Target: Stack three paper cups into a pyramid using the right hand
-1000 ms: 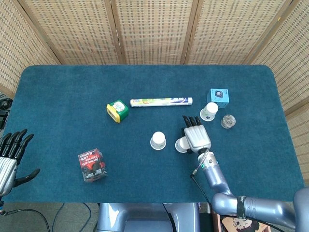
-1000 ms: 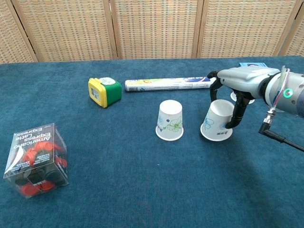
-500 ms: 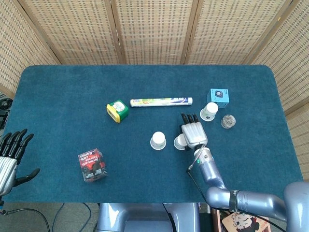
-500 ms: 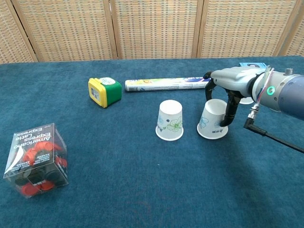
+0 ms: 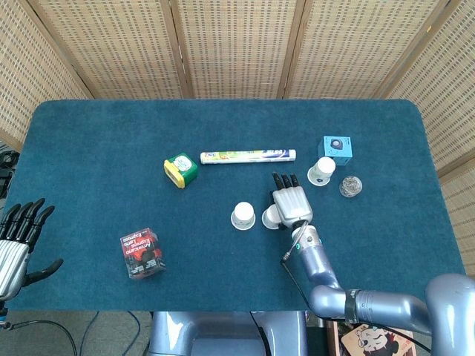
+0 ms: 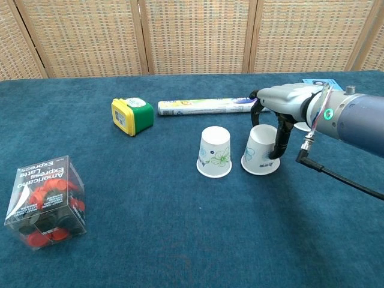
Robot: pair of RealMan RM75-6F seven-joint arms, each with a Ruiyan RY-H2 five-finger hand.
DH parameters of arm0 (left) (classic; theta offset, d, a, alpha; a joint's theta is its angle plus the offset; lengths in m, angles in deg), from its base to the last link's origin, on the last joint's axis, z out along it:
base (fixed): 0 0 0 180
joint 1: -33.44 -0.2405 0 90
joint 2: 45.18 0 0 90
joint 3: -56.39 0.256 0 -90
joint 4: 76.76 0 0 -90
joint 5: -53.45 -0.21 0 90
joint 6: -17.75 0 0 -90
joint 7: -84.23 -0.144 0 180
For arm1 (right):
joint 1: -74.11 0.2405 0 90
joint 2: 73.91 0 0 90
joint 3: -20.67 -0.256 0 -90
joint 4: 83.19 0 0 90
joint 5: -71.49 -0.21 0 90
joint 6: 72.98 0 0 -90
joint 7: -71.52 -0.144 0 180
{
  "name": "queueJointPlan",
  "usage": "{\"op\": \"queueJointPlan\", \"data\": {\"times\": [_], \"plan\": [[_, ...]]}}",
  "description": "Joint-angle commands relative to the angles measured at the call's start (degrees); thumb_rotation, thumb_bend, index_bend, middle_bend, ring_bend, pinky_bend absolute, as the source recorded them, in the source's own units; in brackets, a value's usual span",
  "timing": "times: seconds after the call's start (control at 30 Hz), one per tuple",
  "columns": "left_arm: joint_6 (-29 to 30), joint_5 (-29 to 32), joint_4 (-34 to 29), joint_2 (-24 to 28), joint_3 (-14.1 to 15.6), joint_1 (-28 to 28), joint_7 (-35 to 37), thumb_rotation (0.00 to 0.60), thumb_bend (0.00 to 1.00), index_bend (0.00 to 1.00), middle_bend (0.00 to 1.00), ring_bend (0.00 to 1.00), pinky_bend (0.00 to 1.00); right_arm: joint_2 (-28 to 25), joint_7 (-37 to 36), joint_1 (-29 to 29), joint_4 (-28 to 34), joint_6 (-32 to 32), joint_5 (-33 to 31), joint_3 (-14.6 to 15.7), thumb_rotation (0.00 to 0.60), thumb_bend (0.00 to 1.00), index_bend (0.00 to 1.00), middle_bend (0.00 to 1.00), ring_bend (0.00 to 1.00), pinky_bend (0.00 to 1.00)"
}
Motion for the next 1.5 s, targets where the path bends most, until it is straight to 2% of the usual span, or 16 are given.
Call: {"op": "queueJointPlan", "data": {"times": [0.03,0.93,1.0,1.13,1.33,1.5], "plan": [[0.01,0.02,0.02,0.01,-0.01,0.01,0.07,0.6,0.18,0.0,0.0,0.0,0.0,0.21,-0.21,0.23,-0.34,0.12,0.17,0.09,0.6,0.15,0.51,0.03,0.0,0.0],[-0.97,0.25,0.14,0.08,0.19,0.56,0.52,0.6,0.18,0.0,0.0,0.0,0.0,3.93,-0.78,3.05,-4.91,0.27,-0.57,0.7,0.6,0.15,0.51,0.02,0.0,0.0],[-0.99,0.29,0.17,0.1,0.19,0.57,0.59,0.6,0.18,0.0,0.0,0.0,0.0,3.94,-0.77,3.08,-4.95,0.4,-0.51,0.79,0.6,0.15,0.47,0.0,0.0,0.0],[-1.04,0.29,0.16,0.09,0.21,0.62,0.6,0.6,0.18,0.0,0.0,0.0,0.0,3.37,-0.18,3.13,-4.11,0.65,-1.11,0.9,0.6,0.15,0.3,0.0,0.0,0.0],[-0.98,0.18,0.16,0.04,0.28,0.62,0.54,0.6,0.18,0.0,0.0,0.0,0.0,1.14,2.49,3.17,-0.42,2.46,-2.97,1.4,0.6,0.15,0.2,0.0,0.0,0.0],[-0.63,0.18,0.18,0.1,0.24,0.48,0.72,0.6,0.18,0.0,0.0,0.0,0.0,-1.07,4.64,2.76,3.14,4.85,-3.81,2.38,0.6,0.15,0.18,0.0,0.0,0.0]]}}
